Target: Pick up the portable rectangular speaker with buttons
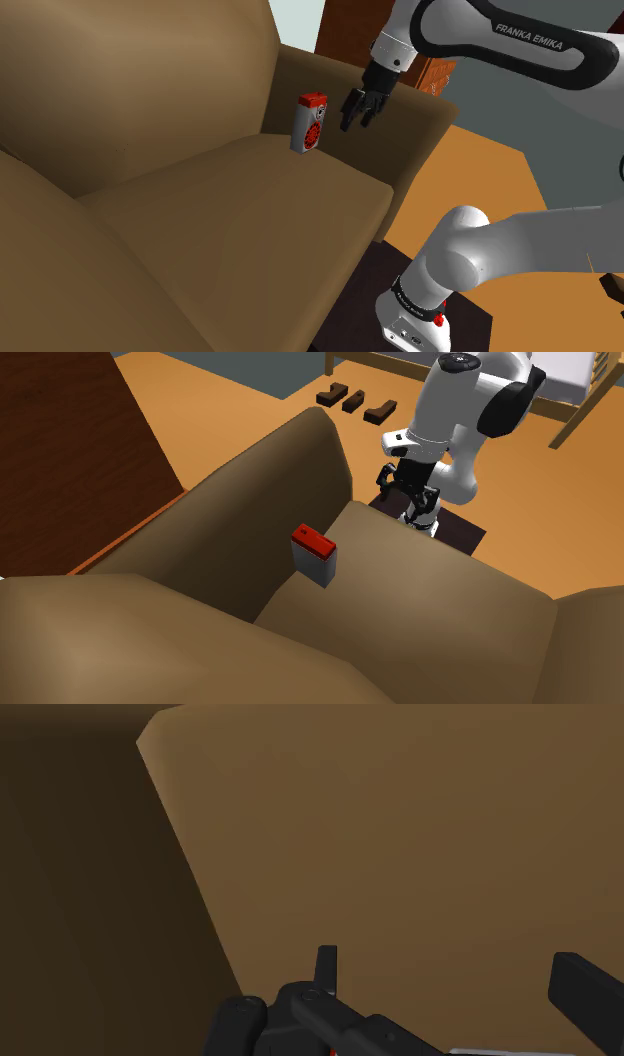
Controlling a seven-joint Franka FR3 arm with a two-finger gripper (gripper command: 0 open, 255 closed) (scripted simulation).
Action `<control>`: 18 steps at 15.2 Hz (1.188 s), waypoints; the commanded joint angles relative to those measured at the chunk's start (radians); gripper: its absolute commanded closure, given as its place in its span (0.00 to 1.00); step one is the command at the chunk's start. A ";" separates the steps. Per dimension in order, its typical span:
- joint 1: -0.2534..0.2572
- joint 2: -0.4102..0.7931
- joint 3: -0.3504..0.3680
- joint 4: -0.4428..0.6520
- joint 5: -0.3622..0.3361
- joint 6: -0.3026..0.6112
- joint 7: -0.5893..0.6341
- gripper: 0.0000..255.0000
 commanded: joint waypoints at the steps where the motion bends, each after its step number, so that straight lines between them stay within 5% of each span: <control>1: 0.000 0.000 0.000 0.000 0.000 0.000 0.000 0.00; 9: -0.170 0.353 0.204 0.277 -0.046 0.032 0.576 0.00; 18: -0.279 0.780 0.287 0.731 -0.214 -0.130 1.184 0.00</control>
